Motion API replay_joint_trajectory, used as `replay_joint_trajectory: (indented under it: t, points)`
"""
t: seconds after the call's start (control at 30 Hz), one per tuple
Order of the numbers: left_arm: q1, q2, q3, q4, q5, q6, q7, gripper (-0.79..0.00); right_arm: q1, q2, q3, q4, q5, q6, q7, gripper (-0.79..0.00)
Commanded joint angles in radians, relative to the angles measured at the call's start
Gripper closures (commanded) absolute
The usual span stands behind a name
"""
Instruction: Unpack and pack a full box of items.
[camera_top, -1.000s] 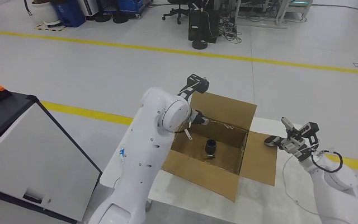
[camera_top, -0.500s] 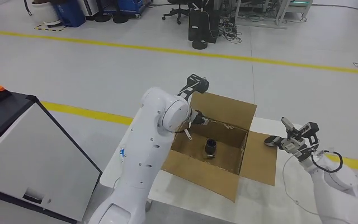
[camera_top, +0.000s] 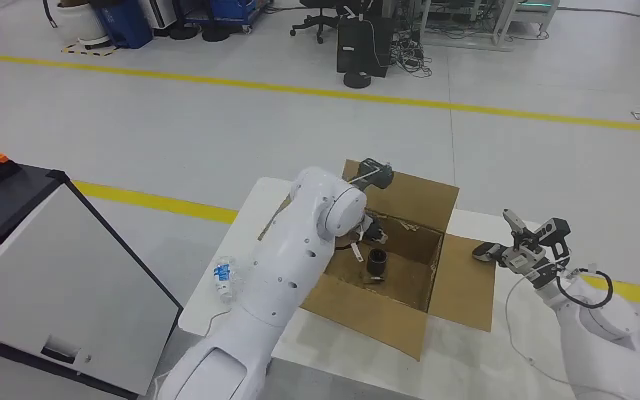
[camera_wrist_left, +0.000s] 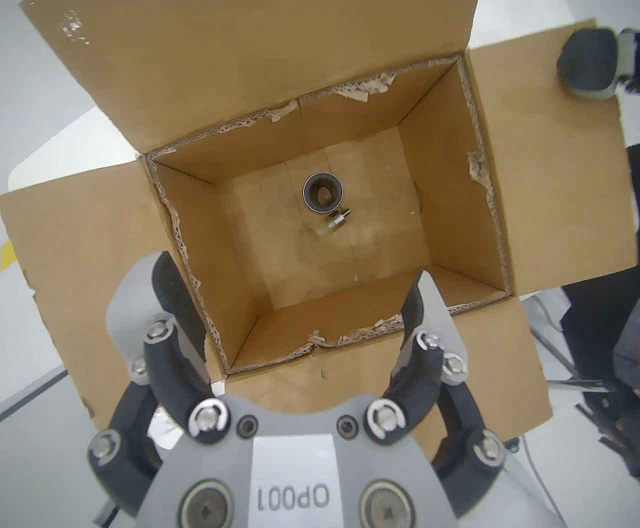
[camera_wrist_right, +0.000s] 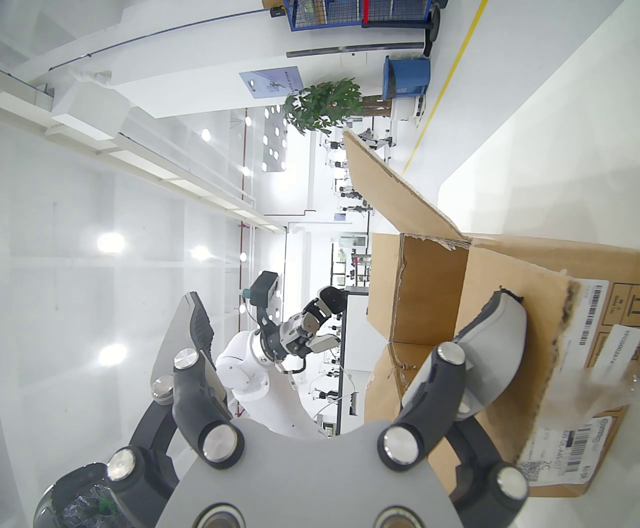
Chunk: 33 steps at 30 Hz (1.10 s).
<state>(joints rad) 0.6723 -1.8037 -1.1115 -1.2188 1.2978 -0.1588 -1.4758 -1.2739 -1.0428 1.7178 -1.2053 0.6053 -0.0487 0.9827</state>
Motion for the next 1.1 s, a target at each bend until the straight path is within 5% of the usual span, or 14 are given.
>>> replay_joint_trajectory:
  t: [0.0, 0.37, 0.63, 1.07]
  points:
    - [-0.018, -0.003, 0.029, 0.054, -0.005, -0.040, 0.011, -0.785, 0.000, 0.000, 0.000, 0.000, 0.000, 0.000, 0.000, -0.785]
    - [-0.168, -0.041, 0.150, 0.432, -0.080, -0.168, 0.145, -0.785, 0.000, 0.000, 0.000, 0.000, 0.000, 0.000, 0.000, -0.785]
    - [-0.268, -0.088, 0.219, 0.689, -0.112, -0.135, 0.234, -0.785, 0.000, 0.000, 0.000, 0.000, 0.000, 0.000, 0.000, -0.785]
    - [-0.286, -0.096, 0.235, 0.705, -0.102, -0.129, 0.231, -0.785, 0.000, 0.000, 0.000, 0.000, 0.000, 0.000, 0.000, -0.785]
